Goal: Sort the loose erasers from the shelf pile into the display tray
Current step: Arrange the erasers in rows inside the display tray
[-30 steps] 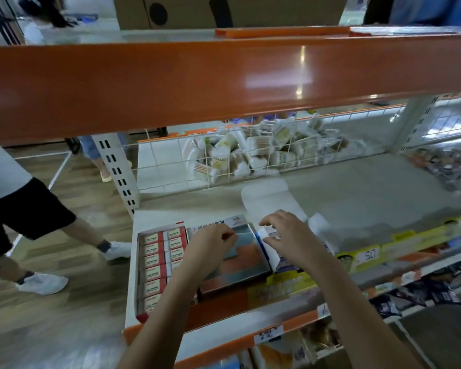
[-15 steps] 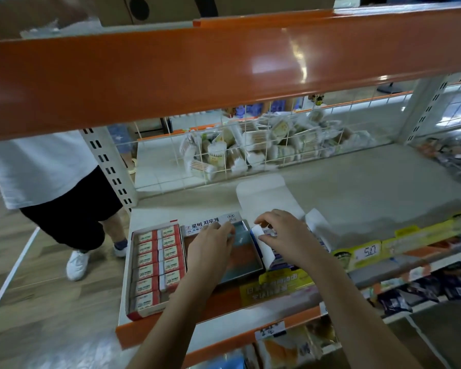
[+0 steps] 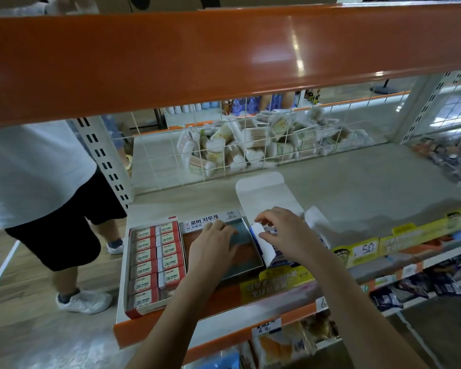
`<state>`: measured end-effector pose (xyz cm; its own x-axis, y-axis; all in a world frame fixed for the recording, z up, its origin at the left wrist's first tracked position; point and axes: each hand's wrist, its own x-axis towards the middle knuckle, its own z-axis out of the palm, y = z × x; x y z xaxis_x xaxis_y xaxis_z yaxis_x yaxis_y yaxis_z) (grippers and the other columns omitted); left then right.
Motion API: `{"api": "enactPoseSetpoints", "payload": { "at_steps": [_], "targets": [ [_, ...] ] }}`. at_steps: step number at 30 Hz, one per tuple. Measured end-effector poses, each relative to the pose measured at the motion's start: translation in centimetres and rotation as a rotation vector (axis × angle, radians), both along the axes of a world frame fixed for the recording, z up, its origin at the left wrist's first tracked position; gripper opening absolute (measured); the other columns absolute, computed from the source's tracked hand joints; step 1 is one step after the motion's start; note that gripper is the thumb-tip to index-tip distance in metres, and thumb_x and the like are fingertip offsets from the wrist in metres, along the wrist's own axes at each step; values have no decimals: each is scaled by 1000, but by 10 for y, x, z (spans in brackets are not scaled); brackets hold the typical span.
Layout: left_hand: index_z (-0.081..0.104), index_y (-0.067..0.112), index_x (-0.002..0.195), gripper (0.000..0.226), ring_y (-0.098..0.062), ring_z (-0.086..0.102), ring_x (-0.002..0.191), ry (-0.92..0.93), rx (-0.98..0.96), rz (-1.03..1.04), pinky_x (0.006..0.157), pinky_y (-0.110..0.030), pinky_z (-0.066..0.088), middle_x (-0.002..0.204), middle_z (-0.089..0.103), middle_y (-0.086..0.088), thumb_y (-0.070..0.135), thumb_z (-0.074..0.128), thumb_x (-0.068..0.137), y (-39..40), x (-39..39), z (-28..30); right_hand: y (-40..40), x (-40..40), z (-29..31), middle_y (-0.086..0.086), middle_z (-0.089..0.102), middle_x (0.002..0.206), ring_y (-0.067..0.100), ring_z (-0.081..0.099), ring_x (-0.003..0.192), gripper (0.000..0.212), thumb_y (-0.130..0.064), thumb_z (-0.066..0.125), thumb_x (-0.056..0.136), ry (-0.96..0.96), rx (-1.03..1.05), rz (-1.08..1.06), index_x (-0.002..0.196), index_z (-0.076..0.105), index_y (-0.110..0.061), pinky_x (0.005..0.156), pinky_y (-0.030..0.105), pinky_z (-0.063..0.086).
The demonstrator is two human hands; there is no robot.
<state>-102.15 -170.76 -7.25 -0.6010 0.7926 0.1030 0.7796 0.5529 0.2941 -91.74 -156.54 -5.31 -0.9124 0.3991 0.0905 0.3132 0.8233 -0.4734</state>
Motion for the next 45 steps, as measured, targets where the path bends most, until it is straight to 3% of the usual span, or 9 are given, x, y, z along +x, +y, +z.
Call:
{"api": "enactPoseSetpoints", "payload": {
  "at_steps": [9,15,21,26,31,36,45],
  "targets": [
    [49,24,126,35,-14,44,116,9,-14,-69,85,-25,44,128,47,4,39,47,94,2,-7,5,-3,-3,7,-3,56,108,7,50,97,23,-24,54,93,-13,5,0,114,59,-17,79,18,38],
    [53,23,122,30,-19,46,113,73,26,-211,86,-30,44,123,52,1,37,42,97,34,-23,34,13,1,27,-1,58,113,14,53,106,28,-25,54,93,-33,81,-85,120,58,-18,87,24,43],
    [52,20,122,35,-23,50,111,225,7,-377,89,-34,45,121,54,-4,40,39,97,109,11,50,59,41,41,5,53,126,22,47,119,32,-24,54,93,-111,231,-275,124,54,-17,93,34,41],
    [52,19,122,37,-24,50,114,299,-60,-492,89,-35,43,120,54,-5,43,42,95,181,70,44,112,92,39,8,53,123,25,47,118,35,-27,52,91,-165,313,-425,124,53,-16,93,35,41],
    [53,19,119,37,-26,48,116,244,-90,-556,91,-35,41,122,52,-6,44,46,92,260,132,34,179,162,32,11,50,128,30,44,122,39,-29,51,92,-264,291,-515,128,48,-14,100,39,39],
    [53,18,120,39,-28,48,116,206,-88,-623,90,-36,41,122,50,-8,44,51,90,335,185,31,241,239,24,12,49,130,31,47,120,41,-25,51,92,-286,270,-634,131,47,-13,92,36,41],
    [50,17,123,39,-28,44,116,162,-175,-675,93,-38,40,124,47,-8,40,46,92,456,232,15,344,309,2,10,47,130,28,44,120,41,-24,49,92,-313,110,-730,132,44,-14,95,41,44]
  ]
}}
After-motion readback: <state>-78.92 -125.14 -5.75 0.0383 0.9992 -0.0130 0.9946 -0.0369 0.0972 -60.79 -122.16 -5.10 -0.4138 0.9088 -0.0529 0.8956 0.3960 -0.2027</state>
